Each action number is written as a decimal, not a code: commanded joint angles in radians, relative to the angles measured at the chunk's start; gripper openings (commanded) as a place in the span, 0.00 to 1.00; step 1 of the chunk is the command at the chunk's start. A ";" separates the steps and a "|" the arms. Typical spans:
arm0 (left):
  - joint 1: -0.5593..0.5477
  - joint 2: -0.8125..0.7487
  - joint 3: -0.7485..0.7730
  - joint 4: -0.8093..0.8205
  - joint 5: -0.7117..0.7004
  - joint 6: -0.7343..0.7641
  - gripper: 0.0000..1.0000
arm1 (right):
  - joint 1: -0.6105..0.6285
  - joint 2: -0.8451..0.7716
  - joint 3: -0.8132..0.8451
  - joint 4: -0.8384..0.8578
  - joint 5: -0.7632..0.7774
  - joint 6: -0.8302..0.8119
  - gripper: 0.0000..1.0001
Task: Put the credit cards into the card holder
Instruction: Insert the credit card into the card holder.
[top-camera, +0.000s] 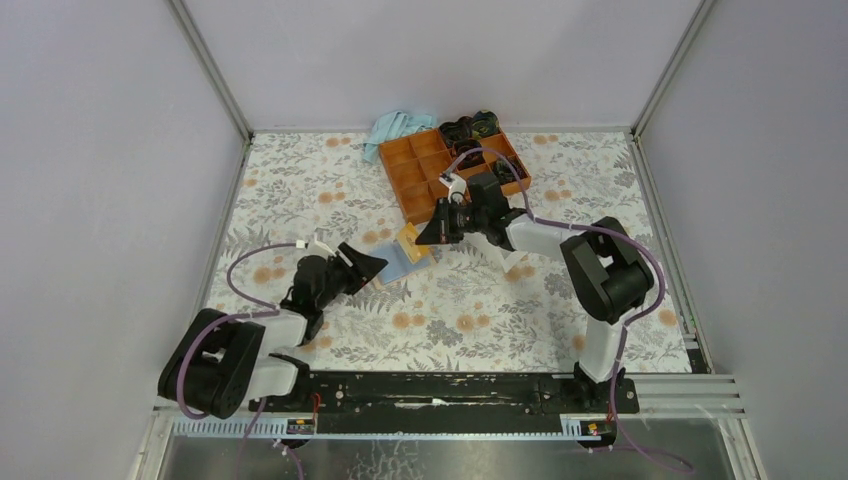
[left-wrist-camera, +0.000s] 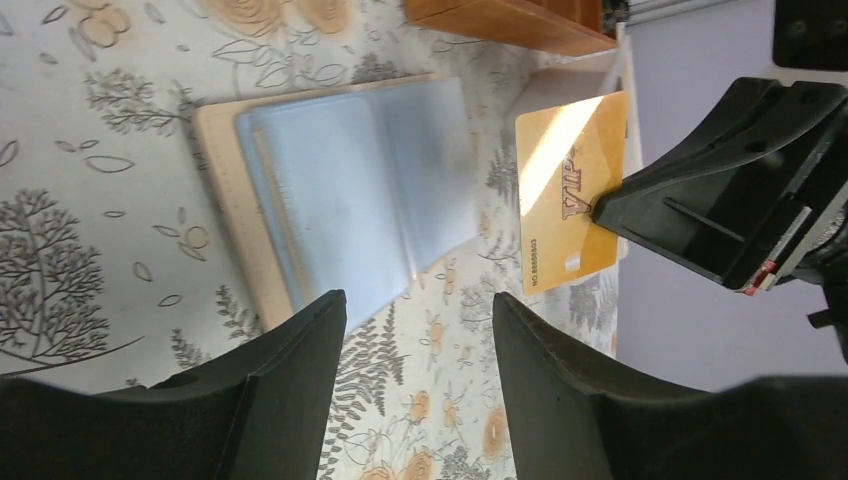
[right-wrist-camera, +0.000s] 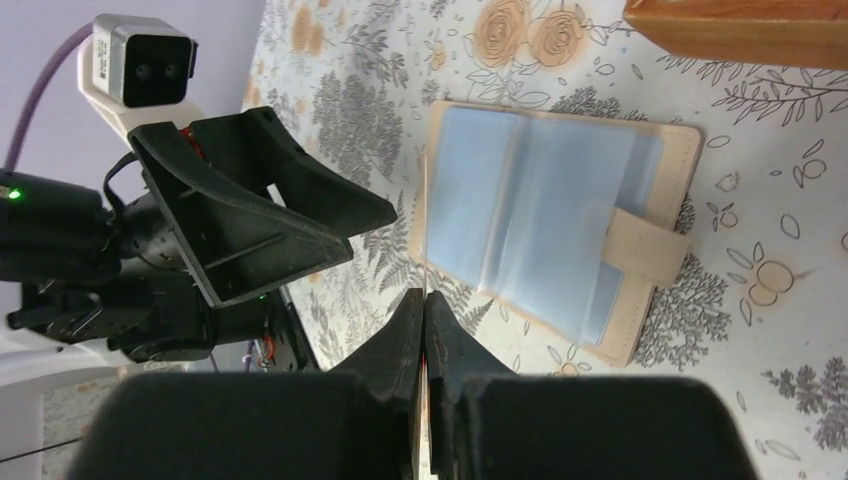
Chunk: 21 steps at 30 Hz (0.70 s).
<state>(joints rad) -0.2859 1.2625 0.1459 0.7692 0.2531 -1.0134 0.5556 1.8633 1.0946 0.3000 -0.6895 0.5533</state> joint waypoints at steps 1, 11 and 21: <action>0.005 0.043 0.036 -0.025 -0.041 0.019 0.63 | 0.028 0.045 0.081 -0.025 0.042 -0.032 0.00; 0.007 0.088 0.052 -0.023 -0.053 0.015 0.63 | 0.041 0.126 0.089 0.029 0.063 -0.019 0.00; 0.013 0.101 0.041 -0.027 -0.052 0.021 0.63 | 0.053 0.167 0.071 0.107 0.068 0.015 0.00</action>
<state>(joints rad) -0.2821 1.3567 0.1829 0.7399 0.2176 -1.0134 0.5930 2.0239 1.1526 0.3363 -0.6270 0.5549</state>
